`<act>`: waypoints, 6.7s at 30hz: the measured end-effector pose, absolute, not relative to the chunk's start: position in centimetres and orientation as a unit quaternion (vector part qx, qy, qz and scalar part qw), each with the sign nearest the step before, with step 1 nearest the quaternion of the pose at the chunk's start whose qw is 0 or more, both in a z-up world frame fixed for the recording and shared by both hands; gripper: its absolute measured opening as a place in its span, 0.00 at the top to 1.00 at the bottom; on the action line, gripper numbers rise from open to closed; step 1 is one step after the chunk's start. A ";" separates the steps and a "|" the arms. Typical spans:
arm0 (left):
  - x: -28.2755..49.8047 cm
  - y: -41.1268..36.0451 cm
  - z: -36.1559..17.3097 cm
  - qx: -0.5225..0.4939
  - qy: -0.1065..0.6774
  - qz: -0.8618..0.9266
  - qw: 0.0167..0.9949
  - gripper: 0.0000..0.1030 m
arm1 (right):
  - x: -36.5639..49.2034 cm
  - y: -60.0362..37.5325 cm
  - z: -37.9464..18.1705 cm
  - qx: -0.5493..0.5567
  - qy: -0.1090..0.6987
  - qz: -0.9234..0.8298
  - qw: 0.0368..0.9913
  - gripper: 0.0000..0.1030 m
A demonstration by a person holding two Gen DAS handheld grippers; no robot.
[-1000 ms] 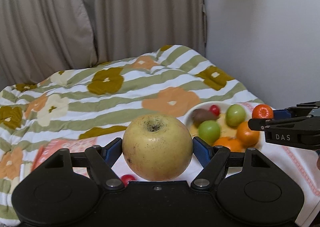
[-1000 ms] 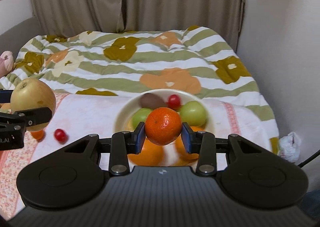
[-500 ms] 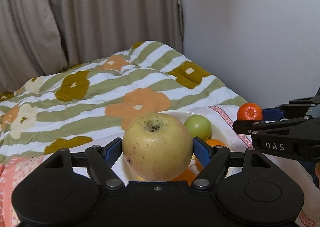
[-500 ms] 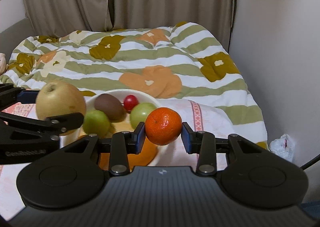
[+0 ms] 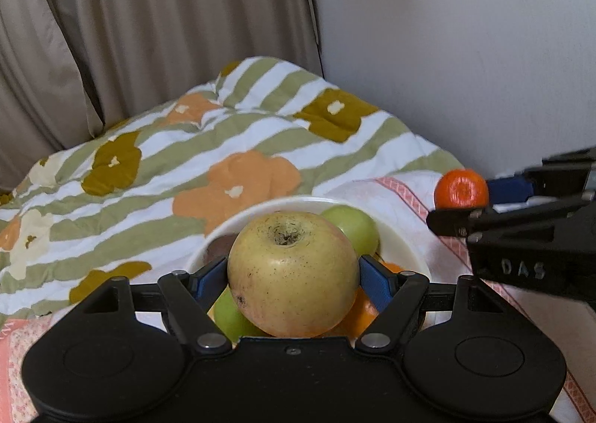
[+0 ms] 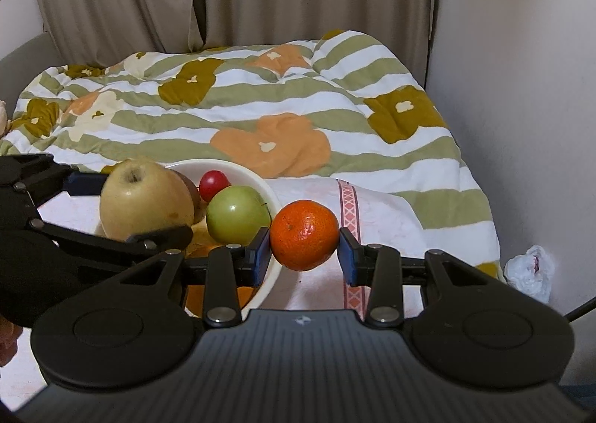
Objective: Organize fruits
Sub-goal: 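Lower the pear and mandarin into the bowl and open both grippers, then move both tools back toward the last mandarin and tomato, then grasp the small mandarin with the left gripper while the right gripper grasps the red tomato, then carry the mandarin and tomato over the bowl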
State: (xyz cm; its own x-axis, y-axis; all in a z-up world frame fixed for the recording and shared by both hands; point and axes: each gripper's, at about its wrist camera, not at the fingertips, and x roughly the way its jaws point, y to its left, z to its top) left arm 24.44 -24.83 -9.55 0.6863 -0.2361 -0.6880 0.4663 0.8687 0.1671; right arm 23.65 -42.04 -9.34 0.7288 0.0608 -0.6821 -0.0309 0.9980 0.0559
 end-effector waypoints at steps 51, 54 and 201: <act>21.3 -16.4 -7.7 0.092 0.362 -0.094 0.923 0.06 | 31.2 -37.8 -8.0 0.045 0.349 0.137 0.926 0.16; 21.2 -16.0 -7.7 0.091 0.363 -0.092 0.923 0.06 | 30.7 -37.9 -7.7 0.047 0.346 0.133 0.927 0.16; 21.9 -17.3 -6.2 0.084 0.361 -0.130 0.920 0.62 | 21.2 -39.5 -6.2 0.035 0.362 0.049 0.930 0.52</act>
State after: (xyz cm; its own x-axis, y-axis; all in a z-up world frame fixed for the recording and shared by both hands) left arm 21.88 -17.35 -6.19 0.7054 -0.1785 -0.6859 0.2995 0.9522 0.0603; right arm 21.20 -39.55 -6.17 0.7327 0.1167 -0.6704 -0.0652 0.9927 0.1014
